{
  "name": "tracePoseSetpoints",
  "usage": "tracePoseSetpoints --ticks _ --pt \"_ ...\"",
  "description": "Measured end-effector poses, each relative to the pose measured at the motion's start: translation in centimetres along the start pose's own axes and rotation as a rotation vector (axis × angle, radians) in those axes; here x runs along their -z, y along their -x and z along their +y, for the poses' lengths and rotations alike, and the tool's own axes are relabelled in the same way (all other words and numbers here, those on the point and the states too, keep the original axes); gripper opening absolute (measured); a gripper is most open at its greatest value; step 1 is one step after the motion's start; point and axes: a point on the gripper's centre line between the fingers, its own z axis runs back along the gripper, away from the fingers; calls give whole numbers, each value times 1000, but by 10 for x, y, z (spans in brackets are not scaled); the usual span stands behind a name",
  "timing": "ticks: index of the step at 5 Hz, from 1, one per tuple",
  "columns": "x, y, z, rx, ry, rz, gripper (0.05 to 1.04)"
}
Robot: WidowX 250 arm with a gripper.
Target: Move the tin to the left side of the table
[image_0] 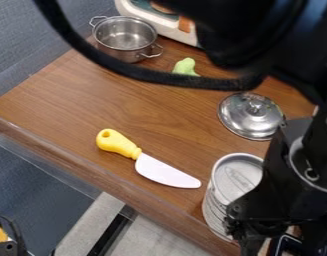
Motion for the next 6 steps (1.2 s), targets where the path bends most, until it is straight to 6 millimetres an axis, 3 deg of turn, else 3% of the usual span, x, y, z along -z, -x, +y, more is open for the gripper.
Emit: tracePoseSetpoints --ticks 1,3,6 --pt "12 -12 3 -29 -47 -10 1000" --pt "15 -39 6 -128 -85 -45 999" --pt "17 -99 -4 -272 -41 -121 1000"
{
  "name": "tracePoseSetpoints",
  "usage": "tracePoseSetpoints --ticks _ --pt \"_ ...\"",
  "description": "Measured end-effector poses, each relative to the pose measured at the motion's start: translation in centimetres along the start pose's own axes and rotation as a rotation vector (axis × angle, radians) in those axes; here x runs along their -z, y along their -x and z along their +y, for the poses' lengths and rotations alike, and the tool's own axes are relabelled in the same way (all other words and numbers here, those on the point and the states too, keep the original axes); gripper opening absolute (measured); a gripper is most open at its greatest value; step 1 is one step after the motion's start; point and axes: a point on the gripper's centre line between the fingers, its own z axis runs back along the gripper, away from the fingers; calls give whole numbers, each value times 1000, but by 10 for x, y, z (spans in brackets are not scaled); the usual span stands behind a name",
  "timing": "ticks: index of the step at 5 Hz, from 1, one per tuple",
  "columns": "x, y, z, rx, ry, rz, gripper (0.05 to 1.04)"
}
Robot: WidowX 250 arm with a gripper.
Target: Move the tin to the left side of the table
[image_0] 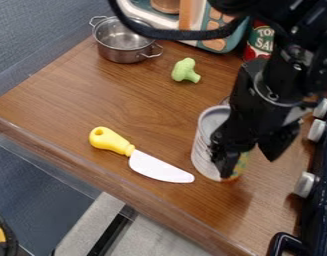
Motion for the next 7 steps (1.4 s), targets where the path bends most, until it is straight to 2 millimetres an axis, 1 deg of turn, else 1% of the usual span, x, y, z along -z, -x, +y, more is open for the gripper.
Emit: tracePoseSetpoints --ticks 1,2,3,4,6,7 --pt "10 -25 -3 -71 -20 -28 1000" --pt "14 -55 1 -172 -6 -41 1000" --pt "17 -79 7 -250 -5 -62 1000" --pt "19 -103 16 -325 -8 -81 1000" --pt "23 -150 42 -482 -12 -94 1000" --pt "24 -177 60 -582 -3 -103 1000"
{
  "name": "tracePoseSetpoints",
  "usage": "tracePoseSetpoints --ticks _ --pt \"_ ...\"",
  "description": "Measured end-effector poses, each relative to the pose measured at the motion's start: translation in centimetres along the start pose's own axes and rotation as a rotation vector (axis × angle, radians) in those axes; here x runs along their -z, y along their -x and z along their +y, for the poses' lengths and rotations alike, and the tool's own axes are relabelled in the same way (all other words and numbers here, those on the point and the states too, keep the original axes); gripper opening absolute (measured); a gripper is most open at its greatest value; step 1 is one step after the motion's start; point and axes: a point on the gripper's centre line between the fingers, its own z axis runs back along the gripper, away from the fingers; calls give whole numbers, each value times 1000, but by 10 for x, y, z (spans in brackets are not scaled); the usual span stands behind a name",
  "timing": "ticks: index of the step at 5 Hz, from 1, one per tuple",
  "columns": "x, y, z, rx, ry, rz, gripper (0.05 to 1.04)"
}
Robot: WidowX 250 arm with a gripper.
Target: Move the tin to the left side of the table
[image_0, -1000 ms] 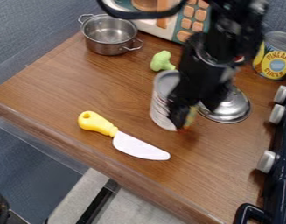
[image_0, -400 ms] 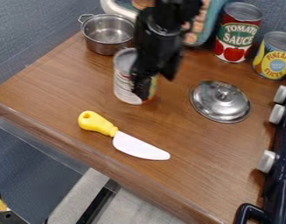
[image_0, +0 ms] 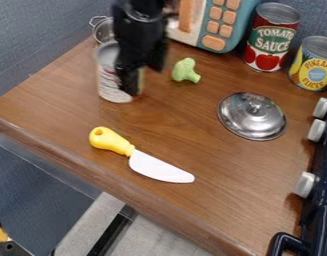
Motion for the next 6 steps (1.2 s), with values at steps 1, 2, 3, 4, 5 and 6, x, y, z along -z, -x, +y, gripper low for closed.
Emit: tracePoseSetpoints --ticks 1,2,3,4,5,6 --pt "10 -24 9 -70 -48 -23 1000" --pt "17 -56 17 -161 -75 -39 1000" --pt "17 -62 18 -181 -85 -46 1000" --pt "16 -62 19 -179 -91 -45 1000" --pt "0 -49 9 -151 -45 -26 1000" --pt "-22 -35 1 -121 16 -10 1000"
